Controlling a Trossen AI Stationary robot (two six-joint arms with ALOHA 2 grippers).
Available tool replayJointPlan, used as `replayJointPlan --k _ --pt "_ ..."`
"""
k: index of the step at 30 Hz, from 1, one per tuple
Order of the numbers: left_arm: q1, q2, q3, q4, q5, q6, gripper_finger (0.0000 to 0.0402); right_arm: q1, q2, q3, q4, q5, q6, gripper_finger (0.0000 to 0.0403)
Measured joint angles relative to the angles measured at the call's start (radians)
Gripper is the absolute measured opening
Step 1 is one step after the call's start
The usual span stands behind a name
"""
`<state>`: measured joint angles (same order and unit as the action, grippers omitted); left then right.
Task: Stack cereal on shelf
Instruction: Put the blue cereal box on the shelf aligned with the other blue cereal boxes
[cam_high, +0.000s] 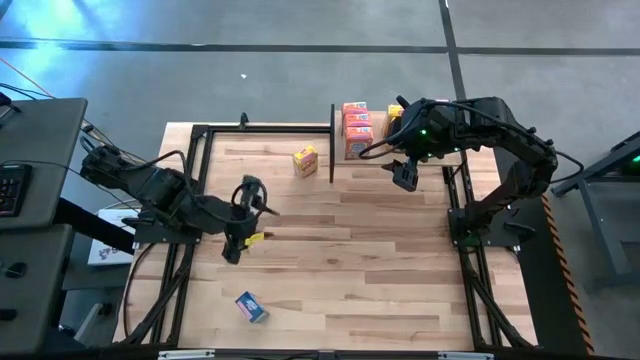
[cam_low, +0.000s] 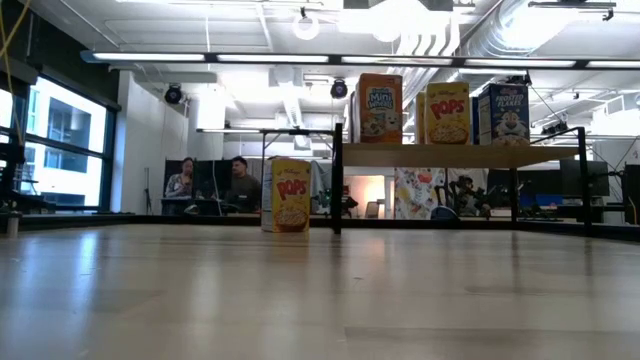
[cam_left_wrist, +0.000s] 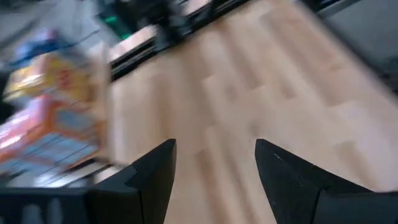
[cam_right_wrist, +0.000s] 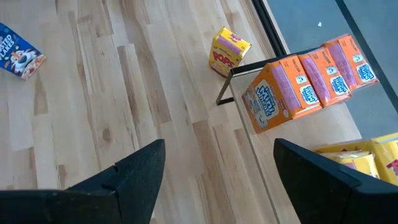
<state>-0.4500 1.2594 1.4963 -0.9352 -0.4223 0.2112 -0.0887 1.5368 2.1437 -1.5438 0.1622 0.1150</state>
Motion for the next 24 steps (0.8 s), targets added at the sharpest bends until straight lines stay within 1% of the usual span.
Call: replayJointPlan --k 1,4,6,9,12,24 --pt "0.000 0.000 0.000 0.000 -0.055 0.000 0.0209 0.000 0.000 0.000 0.000 0.000 0.000 0.0293" --pt "0.000 0.000 0.000 0.012 -0.265 -0.027 0.0209 0.000 0.000 0.000 0.000 0.004 0.007 0.0293" --pt "0.001 0.000 0.000 0.004 -0.330 -0.034 0.0209 0.000 0.000 0.000 0.000 0.022 0.016 0.0293" --pt "-0.011 0.001 0.000 0.004 -0.347 0.004 0.0209 -0.001 0.000 0.000 0.000 0.037 0.016 0.0293" --pt "-0.054 0.001 0.000 0.004 -0.344 -0.003 0.0209 -0.001 0.000 0.000 0.000 0.044 0.016 0.0293" --pt "-0.272 0.001 0.000 0.004 -0.344 -0.171 0.0209 -0.001 0.000 0.000 0.000 0.045 0.045 0.0293"
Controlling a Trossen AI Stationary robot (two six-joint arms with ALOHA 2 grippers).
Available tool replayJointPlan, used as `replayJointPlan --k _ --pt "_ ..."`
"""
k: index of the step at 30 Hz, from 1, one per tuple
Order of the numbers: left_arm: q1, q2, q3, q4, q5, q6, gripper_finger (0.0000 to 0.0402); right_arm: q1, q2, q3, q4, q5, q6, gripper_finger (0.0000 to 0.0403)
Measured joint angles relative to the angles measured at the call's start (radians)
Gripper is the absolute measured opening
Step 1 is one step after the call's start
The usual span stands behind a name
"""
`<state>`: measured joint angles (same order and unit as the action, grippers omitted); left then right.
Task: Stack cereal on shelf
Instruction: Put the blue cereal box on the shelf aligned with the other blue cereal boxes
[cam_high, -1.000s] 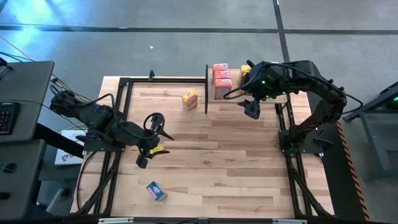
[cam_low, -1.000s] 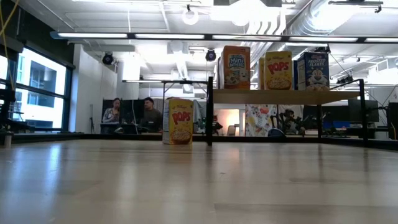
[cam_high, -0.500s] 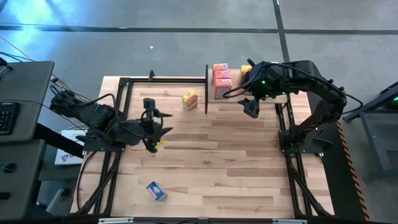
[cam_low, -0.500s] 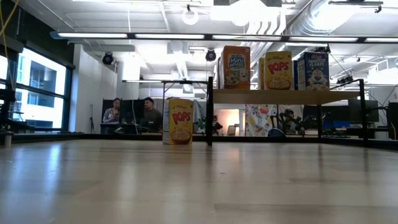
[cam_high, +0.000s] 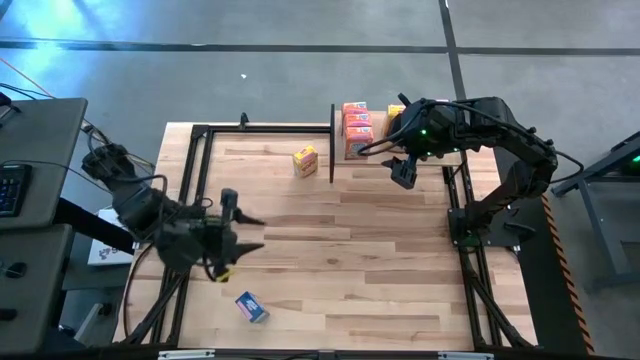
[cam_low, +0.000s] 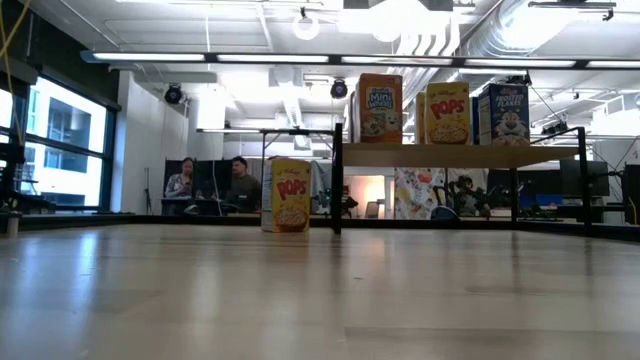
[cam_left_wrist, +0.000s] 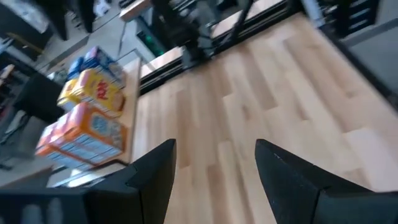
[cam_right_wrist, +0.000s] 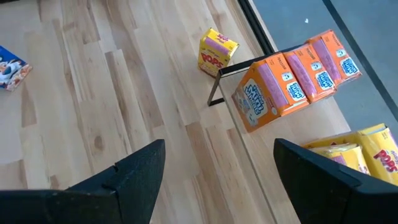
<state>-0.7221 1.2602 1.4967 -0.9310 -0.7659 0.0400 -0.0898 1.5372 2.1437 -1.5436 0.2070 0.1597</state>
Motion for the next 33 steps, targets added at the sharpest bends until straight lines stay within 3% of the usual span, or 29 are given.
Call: replayJointPlan --k 2,5,12,22,28,33 --pt "-0.024 0.000 0.000 0.000 0.033 -0.003 0.0209 0.000 0.000 0.000 0.000 0.000 0.001 0.0293" --pt "-0.040 0.000 0.000 0.000 0.161 -0.022 0.0209 0.000 0.000 0.000 0.000 0.000 0.020 0.0293" --pt "-0.020 0.005 0.000 -0.038 0.456 -0.226 0.0209 0.000 0.001 0.000 0.000 0.000 0.040 0.0293" --pt "-0.018 0.046 0.000 -0.126 0.502 -0.325 0.0209 -0.002 0.001 0.000 0.003 0.000 0.050 0.0293" --pt "-0.021 0.117 0.000 -0.146 0.625 -0.300 0.0209 -0.002 0.001 0.000 0.023 0.000 0.053 0.0293" --pt "-0.029 0.162 -0.001 -0.191 0.649 -0.326 0.0209 -0.002 0.002 0.000 0.044 0.000 0.047 0.0293"
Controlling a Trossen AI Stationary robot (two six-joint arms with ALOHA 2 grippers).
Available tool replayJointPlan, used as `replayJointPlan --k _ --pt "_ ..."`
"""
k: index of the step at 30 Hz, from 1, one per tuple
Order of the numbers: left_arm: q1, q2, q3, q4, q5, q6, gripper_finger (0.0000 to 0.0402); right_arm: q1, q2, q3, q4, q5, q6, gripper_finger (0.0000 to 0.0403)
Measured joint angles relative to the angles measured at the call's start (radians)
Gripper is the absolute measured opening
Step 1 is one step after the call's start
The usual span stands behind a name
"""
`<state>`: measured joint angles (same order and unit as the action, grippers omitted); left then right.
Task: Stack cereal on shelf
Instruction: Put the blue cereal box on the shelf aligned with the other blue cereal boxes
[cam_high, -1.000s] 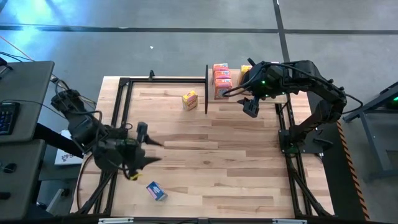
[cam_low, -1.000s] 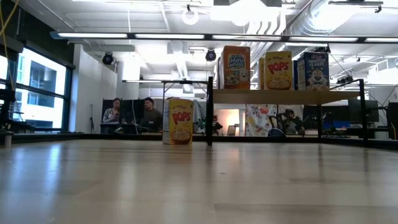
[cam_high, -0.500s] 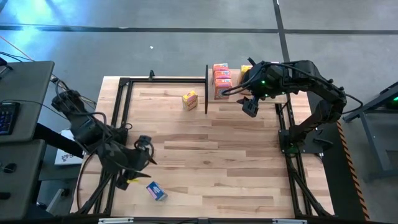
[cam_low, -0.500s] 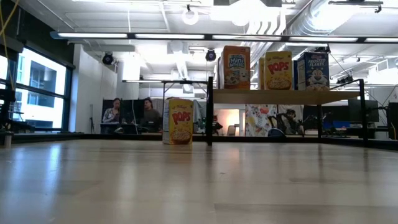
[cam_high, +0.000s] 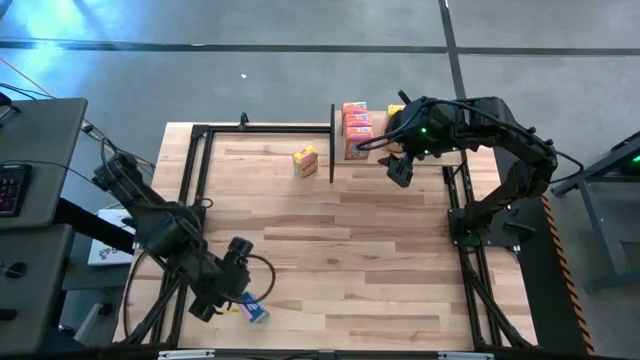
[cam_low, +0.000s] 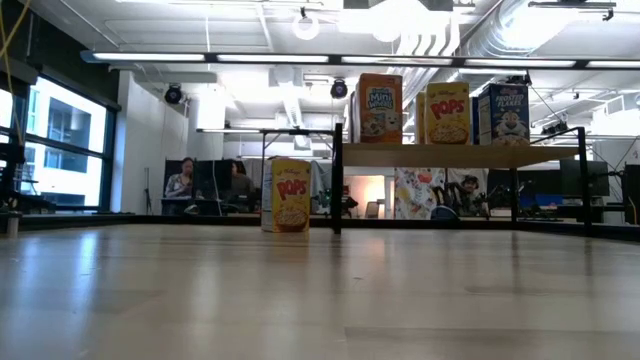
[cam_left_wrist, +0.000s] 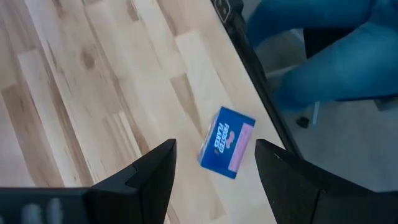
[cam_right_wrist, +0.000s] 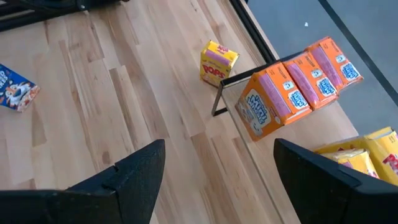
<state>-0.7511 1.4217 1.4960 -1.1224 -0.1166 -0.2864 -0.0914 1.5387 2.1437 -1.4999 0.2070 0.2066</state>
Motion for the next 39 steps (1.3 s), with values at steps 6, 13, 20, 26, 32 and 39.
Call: replayJointPlan --k 6,13,20,26,32,39 --pt "-0.026 0.041 0.000 -0.008 0.003 -0.019 0.0209 0.000 0.000 0.000 -0.001 0.000 -0.004 0.0293" --pt "-0.049 0.100 0.000 -0.016 0.003 -0.026 0.0209 0.000 0.000 0.000 0.001 -0.020 -0.005 0.0293" --pt "-0.048 0.159 0.000 -0.036 0.002 -0.061 0.0209 0.000 0.000 0.000 0.001 -0.024 -0.005 0.0293" --pt "-0.048 0.202 0.000 -0.038 0.002 -0.078 0.0209 0.000 0.000 0.000 0.001 -0.024 -0.005 0.0293" --pt "-0.049 0.224 0.000 -0.033 0.003 -0.093 0.0209 0.000 0.000 0.000 0.001 -0.024 -0.005 0.0293" --pt "-0.049 0.227 0.000 -0.028 -0.004 -0.157 0.0209 0.000 0.000 0.000 0.001 -0.024 -0.005 0.0293"
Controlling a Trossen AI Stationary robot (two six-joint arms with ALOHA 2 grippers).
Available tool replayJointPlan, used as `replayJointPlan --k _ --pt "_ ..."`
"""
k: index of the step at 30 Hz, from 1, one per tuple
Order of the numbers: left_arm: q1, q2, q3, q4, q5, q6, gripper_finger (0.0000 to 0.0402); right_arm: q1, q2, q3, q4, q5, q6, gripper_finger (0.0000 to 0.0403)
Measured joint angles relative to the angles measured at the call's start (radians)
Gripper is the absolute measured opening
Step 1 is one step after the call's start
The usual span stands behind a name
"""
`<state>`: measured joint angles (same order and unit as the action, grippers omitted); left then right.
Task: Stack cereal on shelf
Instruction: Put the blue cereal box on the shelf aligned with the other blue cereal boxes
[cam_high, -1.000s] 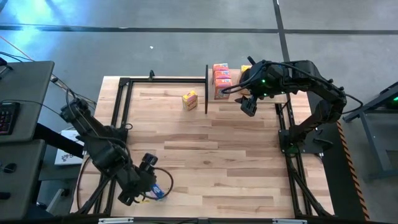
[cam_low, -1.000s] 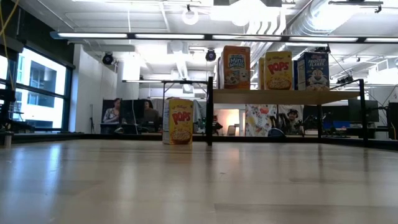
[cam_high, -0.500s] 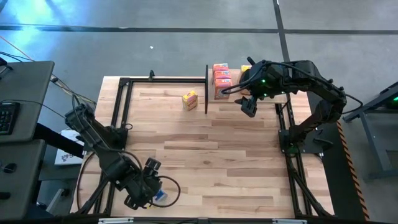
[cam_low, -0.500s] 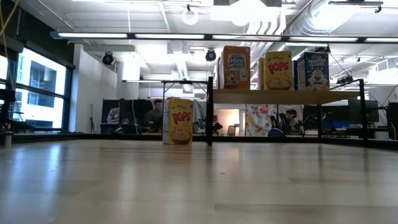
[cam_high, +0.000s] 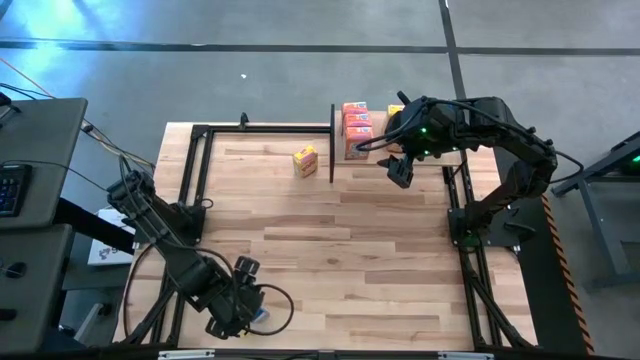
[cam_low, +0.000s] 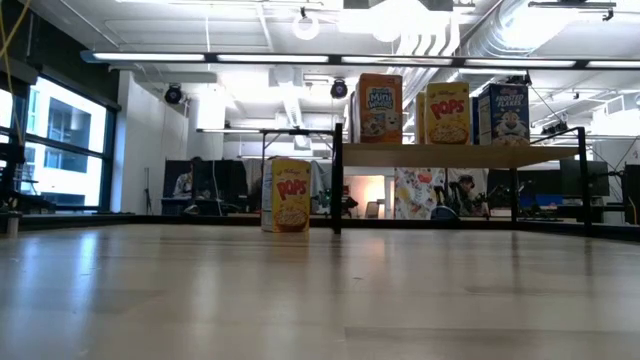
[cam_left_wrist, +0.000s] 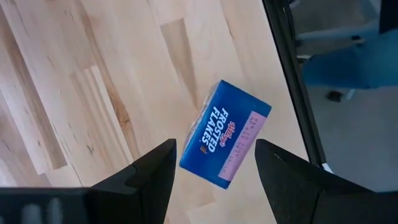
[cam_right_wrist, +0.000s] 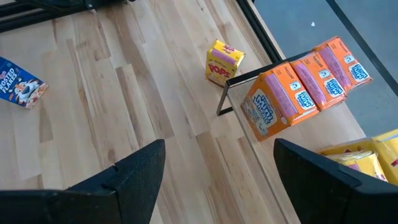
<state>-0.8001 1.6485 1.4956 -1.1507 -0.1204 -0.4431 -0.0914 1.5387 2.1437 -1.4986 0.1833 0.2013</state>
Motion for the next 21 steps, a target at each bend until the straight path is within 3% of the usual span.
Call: replayJointPlan --k 7,21 --pt "-0.002 0.000 0.000 0.032 0.046 0.000 0.0209 0.000 0.000 0.000 0.000 0.000 0.000 0.0293" --pt "-0.033 0.000 0.000 0.068 0.018 0.003 0.0209 0.000 0.000 0.000 0.000 0.000 0.000 0.0293"
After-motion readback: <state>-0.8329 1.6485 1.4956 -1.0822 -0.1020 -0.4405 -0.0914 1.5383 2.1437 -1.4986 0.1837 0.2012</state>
